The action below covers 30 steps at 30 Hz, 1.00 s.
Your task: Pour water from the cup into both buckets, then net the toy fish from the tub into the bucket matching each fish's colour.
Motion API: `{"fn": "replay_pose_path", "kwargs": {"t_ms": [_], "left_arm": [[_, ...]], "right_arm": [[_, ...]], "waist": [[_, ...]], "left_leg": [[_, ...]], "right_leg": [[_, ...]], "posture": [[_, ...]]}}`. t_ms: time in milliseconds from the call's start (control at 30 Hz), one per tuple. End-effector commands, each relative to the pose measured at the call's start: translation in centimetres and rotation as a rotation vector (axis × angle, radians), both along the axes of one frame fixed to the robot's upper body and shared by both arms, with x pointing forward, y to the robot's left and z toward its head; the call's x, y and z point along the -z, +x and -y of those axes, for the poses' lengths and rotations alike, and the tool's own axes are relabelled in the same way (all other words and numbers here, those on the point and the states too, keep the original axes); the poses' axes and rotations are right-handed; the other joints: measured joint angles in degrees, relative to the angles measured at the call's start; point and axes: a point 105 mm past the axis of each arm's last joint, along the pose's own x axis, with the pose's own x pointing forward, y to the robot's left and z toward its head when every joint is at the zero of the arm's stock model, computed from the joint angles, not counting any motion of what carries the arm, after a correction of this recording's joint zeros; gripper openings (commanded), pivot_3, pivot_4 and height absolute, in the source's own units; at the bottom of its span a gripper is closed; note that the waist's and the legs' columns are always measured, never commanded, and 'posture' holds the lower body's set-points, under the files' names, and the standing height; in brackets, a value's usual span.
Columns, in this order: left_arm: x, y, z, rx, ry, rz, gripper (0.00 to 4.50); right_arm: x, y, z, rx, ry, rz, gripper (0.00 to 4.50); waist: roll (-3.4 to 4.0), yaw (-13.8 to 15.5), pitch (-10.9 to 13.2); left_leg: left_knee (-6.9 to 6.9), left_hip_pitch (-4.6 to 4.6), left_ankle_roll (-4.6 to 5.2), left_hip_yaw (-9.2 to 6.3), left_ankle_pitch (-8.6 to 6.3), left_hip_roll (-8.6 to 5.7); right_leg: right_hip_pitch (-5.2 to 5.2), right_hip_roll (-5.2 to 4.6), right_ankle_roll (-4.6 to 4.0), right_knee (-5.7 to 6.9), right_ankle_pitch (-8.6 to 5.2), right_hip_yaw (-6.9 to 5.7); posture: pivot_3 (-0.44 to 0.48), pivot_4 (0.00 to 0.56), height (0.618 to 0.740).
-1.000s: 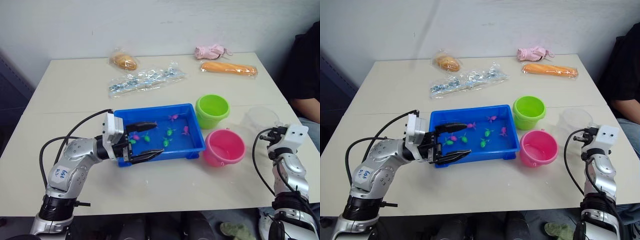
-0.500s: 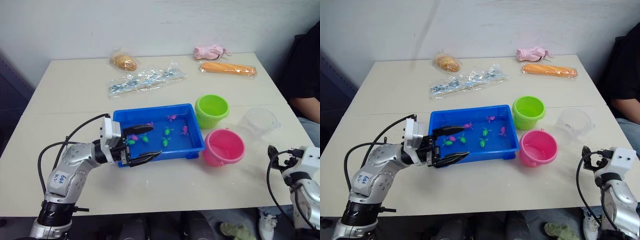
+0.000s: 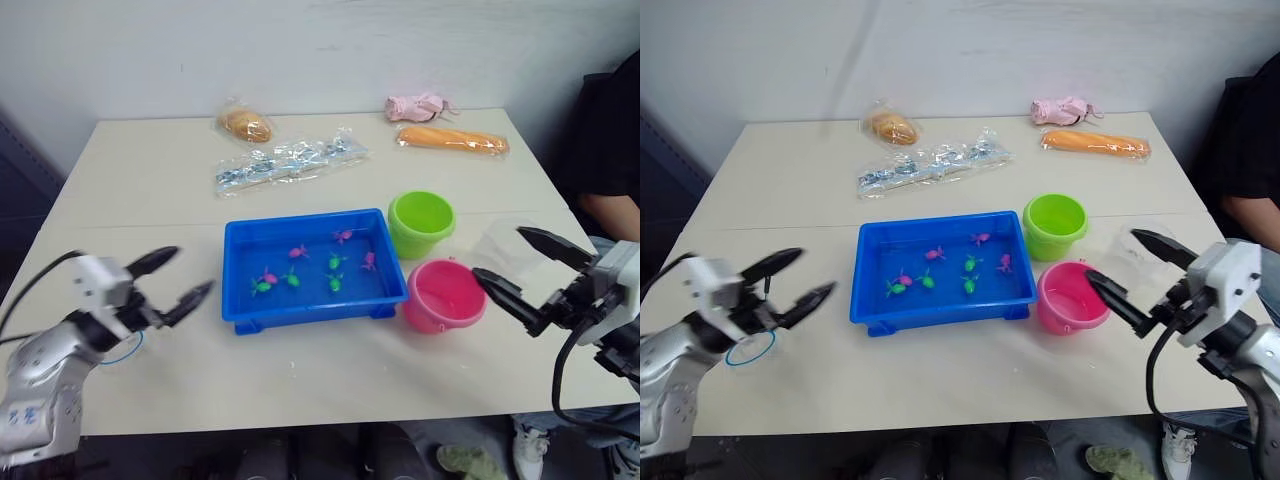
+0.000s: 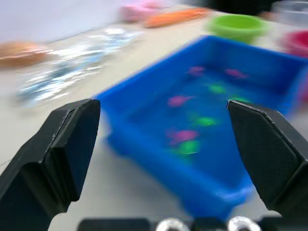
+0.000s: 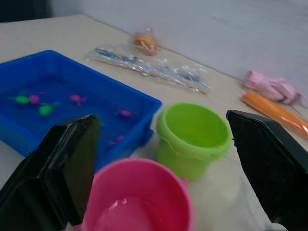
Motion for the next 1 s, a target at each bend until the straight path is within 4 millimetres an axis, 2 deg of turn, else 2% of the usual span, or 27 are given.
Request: {"fn": "replay_pose_path", "kwargs": {"t_ms": [33, 100, 233, 300, 367, 500, 633, 733, 833, 1000], "left_arm": [[0.2, -4.1, -4.7, -0.313, 0.002, 0.009, 4.5], [1.5, -7.0, -7.5, -0.463, -0.01, -0.04, 4.5], [3.4, -12.0, -10.7, -0.67, -0.036, -0.123, 4.5], [4.2, -13.8, -11.2, -0.728, -0.063, -0.155, 4.5], [4.3, -14.1, -10.8, -0.729, -0.061, -0.161, 4.5], [4.7, -12.3, -9.6, -0.687, -0.083, -0.192, 4.5], [4.2, -8.5, -8.1, -0.617, -0.089, -0.241, 4.5], [4.2, -5.1, -7.5, -0.64, -0.071, -0.355, 4.5], [3.6, -2.7, -6.7, -0.647, -0.091, -0.414, 4.5], [4.5, 0.1, -7.0, -0.689, -0.061, -0.53, 4.5]], "right_arm": [[-0.2, -1.1, -2.1, -0.224, 0.011, 0.005, 4.47], [0.2, -1.3, -2.7, -0.268, -0.018, 0.028, 4.47], [1.6, -1.8, -3.7, -0.354, -0.043, 0.017, 4.47], [2.3, -2.2, -4.0, -0.389, -0.051, 0.008, 4.47], [2.8, -2.4, -4.0, -0.405, -0.056, -0.001, 4.47], [2.6, -3.1, -4.5, -0.49, 0.001, 0.04, 4.47], [2.9, -3.4, -4.6, -0.555, 0.037, -0.023, 4.47], [2.9, -3.2, -4.3, -0.566, 0.039, -0.032, 4.47], [3.2, -3.0, -4.1, -0.565, 0.014, -0.022, 4.47], [3.7, -2.6, -3.6, -0.525, -0.005, -0.021, 4.47]], "waist": [[-0.35, -0.15, -0.12], [-0.63, 0.21, -0.16], [-0.85, 0.61, -0.3], [-0.89, 0.61, -0.32], [-0.9, 0.62, -0.33], [-0.99, 0.69, -0.4], [-0.96, 0.8, -0.39], [-0.96, 0.77, -0.39], [-0.93, 0.45, -0.41], [-0.91, 0.22, -0.41]], "left_leg": [[0.0, 0.0, 0.0, 0.01, -0.08, 0.02], [0.0, 0.0, -0.01, -0.05, -0.15, 0.06], [0.01, 0.0, 0.05, -0.09, -0.39, 0.06], [0.01, 0.01, 0.07, -0.08, -0.45, 0.03], [0.01, 0.01, 0.09, -0.09, -0.48, -0.02], [0.01, 0.02, -0.13, -0.14, -0.59, -0.02], [0.01, 0.04, 0.0, -0.13, -0.51, -0.02], [0.01, 0.05, -0.02, -0.14, -0.49, -0.02], [0.01, 0.08, -0.03, -0.12, -0.48, -0.03], [0.01, 0.13, -0.03, -0.02, -0.48, -0.03]], "right_leg": [[0.01, 0.0, 0.0, -0.03, 0.0, -0.02], [0.06, 0.02, -0.01, -0.14, 0.0, -0.14], [0.13, -0.15, -0.07, -0.55, -0.04, -0.19], [0.15, -0.49, -0.08, -0.61, -0.04, -0.21], [0.15, -0.61, -0.08, -0.63, -0.04, -0.27], [0.14, -0.66, -0.12, -0.6, -0.07, -0.26], [0.14, -0.67, -0.14, -0.5, -0.08, -0.25], [0.13, -0.67, -0.15, -0.44, -0.08, -0.26], [0.14, -0.64, -0.15, -0.33, -0.08, -0.32], [0.1, -0.35, -0.14, 0.03, -0.07, -0.59]], "posture": [[0.0, 0.15, 0.74], [0.0, 0.15, 0.74], [0.0, 0.15, 0.74], [0.0, 0.15, 0.74], [0.0, 0.15, 0.74], [0.0, 0.15, 0.74], [0.0, 0.15, 0.74], [0.0, 0.15, 0.74], [0.0, 0.15, 0.74], [0.0, 0.15, 0.74]]}}
